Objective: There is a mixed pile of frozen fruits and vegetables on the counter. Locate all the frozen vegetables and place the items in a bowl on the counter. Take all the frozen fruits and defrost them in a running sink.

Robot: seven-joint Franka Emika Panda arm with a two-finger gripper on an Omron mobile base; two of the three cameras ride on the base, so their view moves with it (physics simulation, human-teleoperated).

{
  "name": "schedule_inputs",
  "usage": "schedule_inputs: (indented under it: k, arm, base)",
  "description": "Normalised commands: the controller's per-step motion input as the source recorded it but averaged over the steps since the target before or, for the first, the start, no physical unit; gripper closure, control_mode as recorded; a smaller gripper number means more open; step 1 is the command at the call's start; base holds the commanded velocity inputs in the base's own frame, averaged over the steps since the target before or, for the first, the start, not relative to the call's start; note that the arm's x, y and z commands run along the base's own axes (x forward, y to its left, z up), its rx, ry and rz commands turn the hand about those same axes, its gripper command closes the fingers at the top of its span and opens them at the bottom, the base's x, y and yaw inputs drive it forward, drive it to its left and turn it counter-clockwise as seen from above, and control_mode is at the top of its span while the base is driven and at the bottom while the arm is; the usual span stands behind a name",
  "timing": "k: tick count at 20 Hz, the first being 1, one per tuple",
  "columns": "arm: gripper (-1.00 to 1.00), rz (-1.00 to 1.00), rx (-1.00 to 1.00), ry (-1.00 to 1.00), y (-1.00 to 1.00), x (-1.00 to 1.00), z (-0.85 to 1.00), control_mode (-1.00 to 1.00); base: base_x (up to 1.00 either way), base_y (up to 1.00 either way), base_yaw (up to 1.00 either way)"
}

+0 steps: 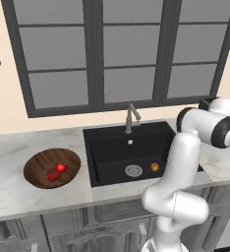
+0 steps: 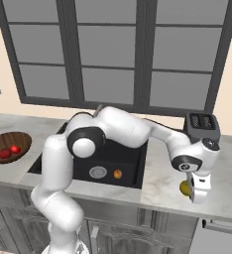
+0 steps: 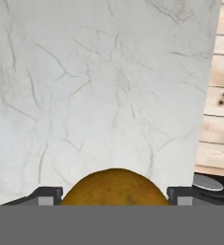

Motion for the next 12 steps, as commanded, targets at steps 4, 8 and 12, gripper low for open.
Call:
schedule_inputs:
  k: [4,8,12]
  arm:
    - [1.00,0.14,-0.09,-0.08,0.65,0.13,0.26,-1.00]
    - [1.00,0.14,-0.12,-0.07,0.72,0.18,0.18,-1.00]
    - [1.00,0.14,-0.12,-0.07,0.69,0.23,0.19,-1.00]
  base:
    - [0.00,0.00,0.00]
    - [0.00,0.00,0.00]
    - [0.00,0.00,0.00]
